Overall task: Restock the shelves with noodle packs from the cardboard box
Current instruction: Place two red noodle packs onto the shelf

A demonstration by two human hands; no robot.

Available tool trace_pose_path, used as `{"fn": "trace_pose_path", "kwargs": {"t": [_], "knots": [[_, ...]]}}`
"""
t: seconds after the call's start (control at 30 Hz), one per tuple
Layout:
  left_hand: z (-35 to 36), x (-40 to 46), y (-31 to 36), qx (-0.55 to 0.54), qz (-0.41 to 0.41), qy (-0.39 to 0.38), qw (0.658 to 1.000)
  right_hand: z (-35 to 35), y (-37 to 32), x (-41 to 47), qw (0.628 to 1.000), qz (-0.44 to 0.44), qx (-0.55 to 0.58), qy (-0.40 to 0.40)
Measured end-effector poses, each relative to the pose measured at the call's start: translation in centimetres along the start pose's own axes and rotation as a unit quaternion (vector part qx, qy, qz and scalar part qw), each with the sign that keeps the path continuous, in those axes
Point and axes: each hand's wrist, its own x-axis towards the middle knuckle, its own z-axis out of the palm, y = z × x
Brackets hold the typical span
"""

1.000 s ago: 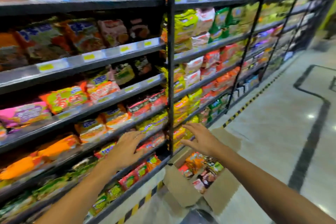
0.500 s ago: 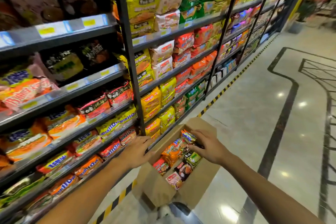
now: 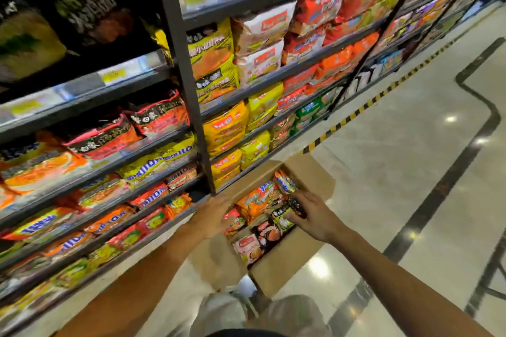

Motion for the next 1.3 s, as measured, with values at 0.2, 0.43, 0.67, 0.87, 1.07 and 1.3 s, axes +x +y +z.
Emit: {"fn": "trace_pose_path", "kwargs": {"t": [0.2, 0.43, 0.67, 0.87, 1.07, 1.3], "knots": [[2.6, 4.4, -1.2, -0.100, -0.120, -0.030, 0.987, 1.0, 3.2, 8.7, 0.995, -0.029, 0.029, -0.092], [12.0, 12.6, -2.7, -0.275, -0.251, -0.016, 0.928, 7.9, 10.5, 20.3, 0.982, -0.037, 0.047, -0.178], [26.8, 22.4, -6.5, -0.405, -0.334, 0.021, 0.851, 21.4, 18.7, 28.6, 0.967, 0.019, 0.098, -0.232], [38.9, 29.4, -11.2, -0.491, -0.397, 0.061, 0.773, 33.6, 23.9, 32.8, 0.946, 0.040, 0.146, -0.288], [52.0, 34.5, -16.4, -0.545, -0.435, 0.064, 0.714, 42.0, 26.9, 37.1, 0.957, 0.004, 0.091, -0.276], [53.8, 39.9, -19.1, -0.469, -0.528, 0.091, 0.702, 48.2, 29.9, 39.1, 0.955, 0.009, 0.104, -0.278]]}}
